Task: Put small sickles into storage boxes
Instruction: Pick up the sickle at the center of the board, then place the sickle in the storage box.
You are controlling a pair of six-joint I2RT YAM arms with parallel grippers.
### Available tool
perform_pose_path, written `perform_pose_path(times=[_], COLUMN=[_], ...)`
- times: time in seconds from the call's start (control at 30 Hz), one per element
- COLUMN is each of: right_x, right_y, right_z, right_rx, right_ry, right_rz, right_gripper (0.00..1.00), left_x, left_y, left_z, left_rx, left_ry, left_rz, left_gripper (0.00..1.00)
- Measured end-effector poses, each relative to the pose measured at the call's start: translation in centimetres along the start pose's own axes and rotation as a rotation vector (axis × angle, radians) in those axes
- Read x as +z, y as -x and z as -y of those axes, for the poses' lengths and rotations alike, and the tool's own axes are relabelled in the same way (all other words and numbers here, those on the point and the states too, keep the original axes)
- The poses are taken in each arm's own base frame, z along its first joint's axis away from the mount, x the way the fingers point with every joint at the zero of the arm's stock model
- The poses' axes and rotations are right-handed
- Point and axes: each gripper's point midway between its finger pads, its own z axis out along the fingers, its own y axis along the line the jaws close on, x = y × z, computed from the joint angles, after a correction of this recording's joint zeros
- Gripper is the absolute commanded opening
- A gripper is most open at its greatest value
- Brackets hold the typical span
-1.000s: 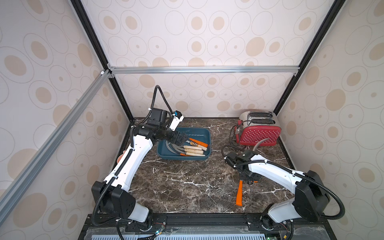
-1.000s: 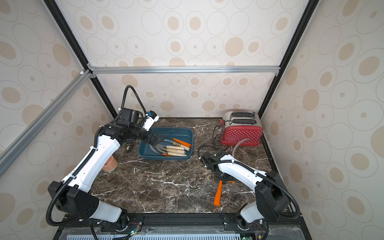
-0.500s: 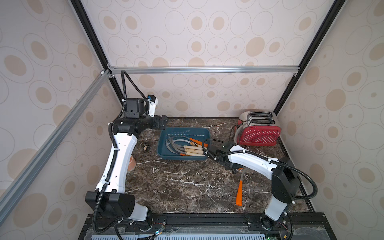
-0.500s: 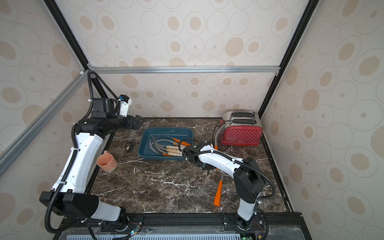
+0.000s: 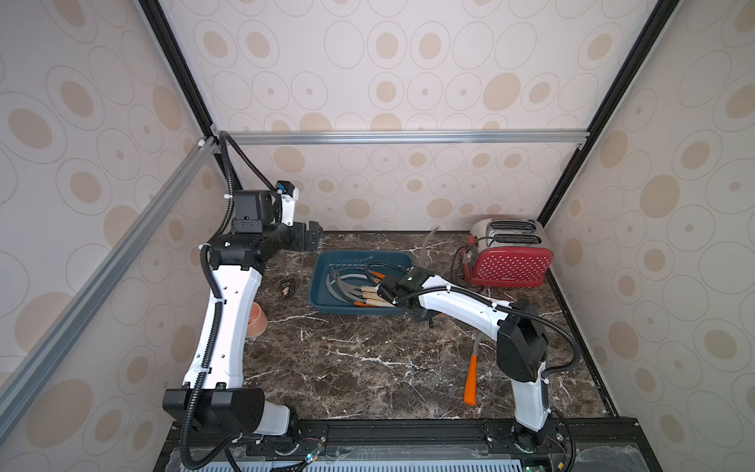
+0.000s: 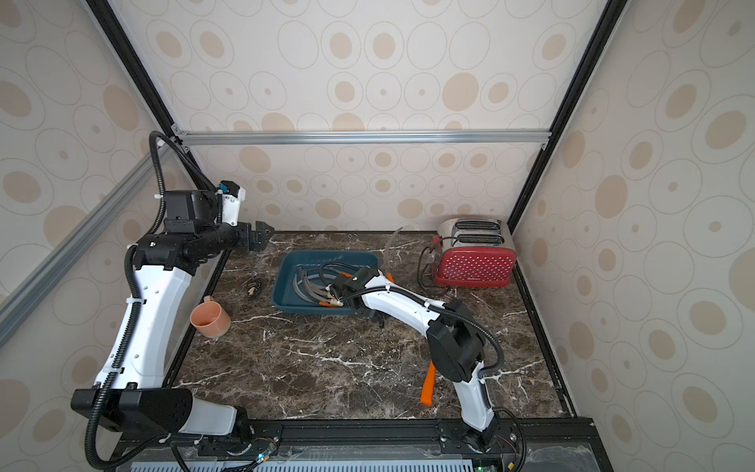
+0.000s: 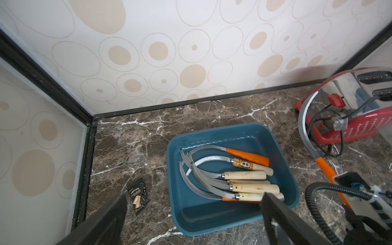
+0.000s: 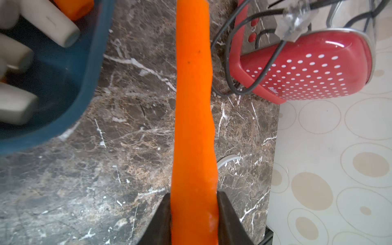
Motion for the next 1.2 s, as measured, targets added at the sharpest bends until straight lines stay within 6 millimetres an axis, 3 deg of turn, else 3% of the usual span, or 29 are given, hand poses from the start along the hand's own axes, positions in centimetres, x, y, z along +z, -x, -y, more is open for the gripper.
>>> perform_pose_path(times=[0.2, 0.7, 1.0, 1.2], right_x=[-0.8, -2.6, -2.1, -2.2], right_y=[2.6, 6.1, 6.6, 6.8], right_z=[-2.4, -8.2, -11.7, -12.8], right_rx=[-0.066, -0.268, -0.398, -0.449], right_ry=[0.040, 0.182, 0.238, 0.264], right_rz=[0.057, 0.165, 0.180, 0.200], right_gripper=[0.10, 0.10, 0.10, 0.11], left_x=[-1.2, -1.6, -2.7, -2.9], left_y=[1.3, 1.4, 1.6, 1.7], left_z=[-1.6, -1.9, -1.9, -2.0], left_rx=[-0.047, -0.052, -0.047, -0.047], left_ry=[0.022, 0.032, 0.051, 0.057], left_rz=[0.042, 0.049, 0.072, 0.074], left_gripper=[0.99, 0.99, 0.99, 0.99])
